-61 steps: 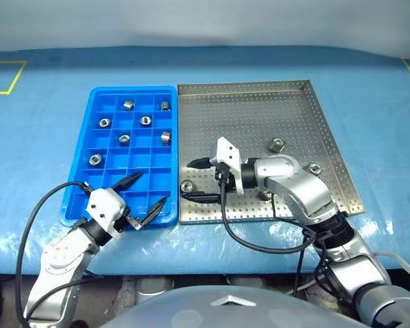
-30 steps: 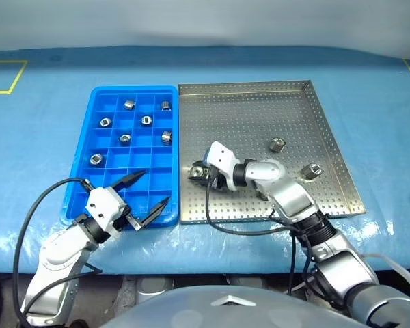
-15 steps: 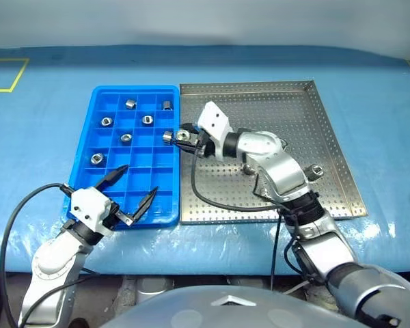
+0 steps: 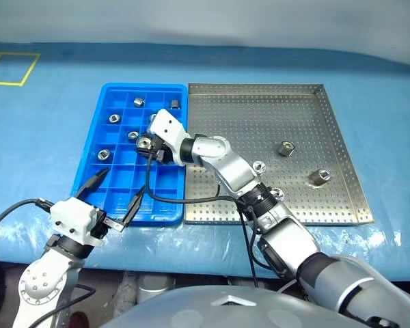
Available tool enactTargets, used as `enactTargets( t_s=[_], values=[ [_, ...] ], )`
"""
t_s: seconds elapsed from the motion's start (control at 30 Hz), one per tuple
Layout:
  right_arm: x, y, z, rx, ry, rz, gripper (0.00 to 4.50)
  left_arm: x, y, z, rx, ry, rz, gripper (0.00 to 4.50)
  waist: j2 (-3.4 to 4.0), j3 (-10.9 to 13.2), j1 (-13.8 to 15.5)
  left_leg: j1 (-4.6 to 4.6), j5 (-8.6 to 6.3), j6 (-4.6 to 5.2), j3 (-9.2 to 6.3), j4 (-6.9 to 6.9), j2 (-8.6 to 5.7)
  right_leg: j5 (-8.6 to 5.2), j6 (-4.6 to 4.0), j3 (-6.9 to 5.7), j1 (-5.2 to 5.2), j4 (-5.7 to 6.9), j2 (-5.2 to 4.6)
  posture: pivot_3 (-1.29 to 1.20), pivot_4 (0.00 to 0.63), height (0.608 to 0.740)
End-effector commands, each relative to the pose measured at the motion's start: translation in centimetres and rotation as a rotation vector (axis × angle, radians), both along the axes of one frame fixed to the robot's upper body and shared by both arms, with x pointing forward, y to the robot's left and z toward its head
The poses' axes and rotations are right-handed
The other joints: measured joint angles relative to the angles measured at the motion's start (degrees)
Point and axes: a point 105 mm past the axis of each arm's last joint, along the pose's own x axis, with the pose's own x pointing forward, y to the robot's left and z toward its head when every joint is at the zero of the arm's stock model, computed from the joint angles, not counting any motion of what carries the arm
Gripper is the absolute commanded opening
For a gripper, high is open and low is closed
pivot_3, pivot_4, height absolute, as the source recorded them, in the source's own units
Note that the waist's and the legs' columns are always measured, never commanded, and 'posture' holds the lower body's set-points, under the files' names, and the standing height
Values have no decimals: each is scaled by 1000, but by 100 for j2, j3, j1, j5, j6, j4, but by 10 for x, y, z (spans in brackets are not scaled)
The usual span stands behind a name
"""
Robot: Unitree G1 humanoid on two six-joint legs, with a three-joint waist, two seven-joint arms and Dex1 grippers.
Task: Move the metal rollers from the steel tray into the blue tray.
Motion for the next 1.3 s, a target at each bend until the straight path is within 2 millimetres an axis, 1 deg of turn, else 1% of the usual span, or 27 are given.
enactTargets(
  t_s=[0.03,0.1,0.2,0.43,0.5,0.57,0.7,0.73,0.8,0.87,0.93,1.03,1.07,1.13,1.2,1.3],
  values=[
    [8,7,8,10,-49,-11,1755,-1,-8,14,4,-44,-6,4500,0,0,27,0,0,-1,-1,-1,0,-1,-1,0,0,0,1,289,150,740],
    [12,6,5,3,-47,-18,1755,-1,-10,16,3,-45,-6,4500,0,0,46,0,1,-1,0,-3,0,-1,-2,0,-1,0,1,289,150,740],
    [12,1,4,8,-29,-13,1755,0,-15,17,-2,-44,-13,4500,0,0,56,0,1,-2,1,-6,0,-2,-3,0,-3,-1,1,282,150,740],
    [3,-13,-5,-17,4,3,1755,7,-23,21,-5,-39,-35,4500,3,-1,31,-1,1,-2,0,-11,1,-3,-5,0,-5,0,2,250,150,740],
    [2,-14,-10,-24,22,-2,2472,10,-25,21,-3,-37,-47,4500,3,-1,29,0,2,-3,-1,-12,1,-3,-5,0,-5,0,2,240,150,740],
    [1,-13,-10,-18,31,-10,3022,12,-27,22,-1,-38,-57,4500,3,-1,25,1,3,-4,-1,-12,1,-3,-5,0,-5,1,2,232,150,740],
    [0,-11,0,27,27,-19,4315,16,-32,25,-2,-40,-84,4500,3,-1,9,1,3,-5,-1,-10,1,-3,-5,0,-4,1,2,208,150,740],
    [0,-12,1,30,24,-20,4463,17,-33,25,-2,-40,-87,4500,3,-1,3,1,3,-5,0,-10,1,-3,-5,1,-4,1,1,208,150,740],
    [6,-18,15,75,-14,-77,4463,19,-36,28,-12,-52,-107,4500,3,-1,-11,0,3,-5,0,-10,1,-3,-5,0,-4,1,1,178,150,740],
    [14,-35,36,145,-59,-154,4463,22,-39,32,-19,-66,-137,4500,4,-1,-13,-1,3,-5,0,-10,1,-3,-5,0,-7,1,1,140,150,740],
    [18,-59,55,206,-92,-241,4463,29,-41,38,-40,-87,-161,4500,4,0,-4,-5,4,-7,-4,-7,1,-3,-5,-4,-6,1,0,103,150,740],
    [19,-93,71,246,-131,-348,4463,43,-43,46,-46,-109,-184,4500,7,-2,-50,-6,3,-6,-5,4,-2,-2,-4,-6,1,0,-5,44,150,740],
    [18,-109,75,255,-145,-392,4463,49,-45,50,-63,-116,-206,4500,8,-3,-99,-6,3,-6,-6,8,-3,-2,-4,-7,4,0,-6,34,150,740],
    [13,-135,78,245,-170,-464,4463,64,-51,56,-84,-123,-247,4500,10,-3,-150,-6,3,-6,-6,11,-4,-2,-3,-7,6,1,-6,0,150,740],
    [5,-156,74,202,-195,-515,4463,82,-57,55,-73,-106,-276,4500,12,-3,-238,-6,3,-5,-8,13,-3,-2,-3,-9,6,2,-4,-34,150,740],
    [-10,-176,62,135,-200,-564,4463,108,-74,51,-47,-52,-349,4500,15,-5,-416,-7,2,-2,-6,15,-5,-1,-3,-5,8,2,-5,-83,150,740]
  ],
)
